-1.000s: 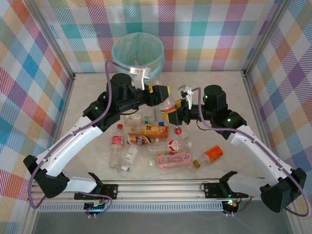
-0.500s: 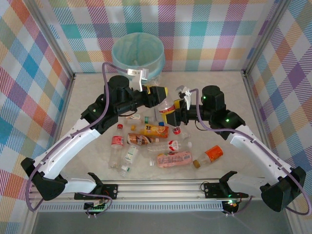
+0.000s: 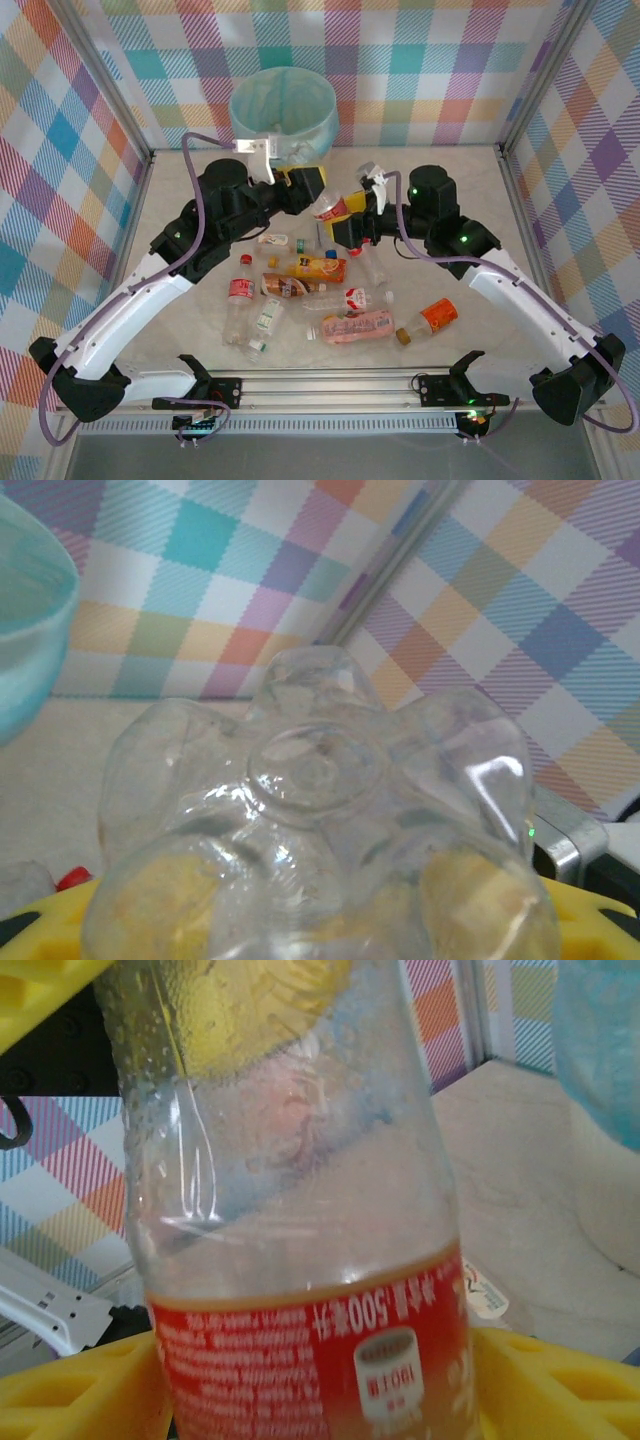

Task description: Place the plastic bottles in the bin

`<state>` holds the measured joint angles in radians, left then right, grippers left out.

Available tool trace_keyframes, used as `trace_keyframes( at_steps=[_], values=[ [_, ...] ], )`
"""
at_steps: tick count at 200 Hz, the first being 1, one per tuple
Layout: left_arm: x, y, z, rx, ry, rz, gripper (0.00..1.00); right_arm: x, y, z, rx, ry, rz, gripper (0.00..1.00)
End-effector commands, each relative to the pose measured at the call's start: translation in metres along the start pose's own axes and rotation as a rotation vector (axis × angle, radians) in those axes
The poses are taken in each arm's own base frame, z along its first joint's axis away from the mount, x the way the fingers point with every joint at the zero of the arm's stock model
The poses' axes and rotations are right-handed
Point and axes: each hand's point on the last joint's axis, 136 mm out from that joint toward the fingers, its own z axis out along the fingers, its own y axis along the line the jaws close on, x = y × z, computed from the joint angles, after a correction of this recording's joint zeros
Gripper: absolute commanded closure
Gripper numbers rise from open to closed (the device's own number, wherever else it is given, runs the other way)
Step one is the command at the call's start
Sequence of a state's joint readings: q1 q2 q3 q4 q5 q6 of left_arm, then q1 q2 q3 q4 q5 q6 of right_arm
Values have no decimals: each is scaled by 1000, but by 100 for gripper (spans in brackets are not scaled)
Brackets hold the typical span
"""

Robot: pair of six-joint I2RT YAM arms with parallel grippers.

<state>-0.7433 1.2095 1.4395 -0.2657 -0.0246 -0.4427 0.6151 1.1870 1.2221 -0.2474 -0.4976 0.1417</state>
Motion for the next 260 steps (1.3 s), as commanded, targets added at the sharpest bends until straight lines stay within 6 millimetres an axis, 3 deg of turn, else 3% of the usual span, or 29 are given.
trace_keyframes(
  at_steps=[1,59,123,167,210,260],
  values=[
    [-37,-1,-14,-42,-109,42,50,-26,-6,-7,78,-65,-29,25],
    [-83,4,-10,-111,-213,115,51,-77,-17,-7,174,-161,-73,26],
    [-141,36,31,-163,-260,79,51,-130,-37,8,261,-242,-135,26],
    [-177,54,56,-181,-306,112,52,-158,-45,21,265,-295,-173,14],
    [-197,79,79,-270,-342,199,52,-165,-55,31,287,-295,-203,7],
    [-205,133,118,-440,-369,289,52,-145,-82,55,312,-226,-152,5]
  ],
)
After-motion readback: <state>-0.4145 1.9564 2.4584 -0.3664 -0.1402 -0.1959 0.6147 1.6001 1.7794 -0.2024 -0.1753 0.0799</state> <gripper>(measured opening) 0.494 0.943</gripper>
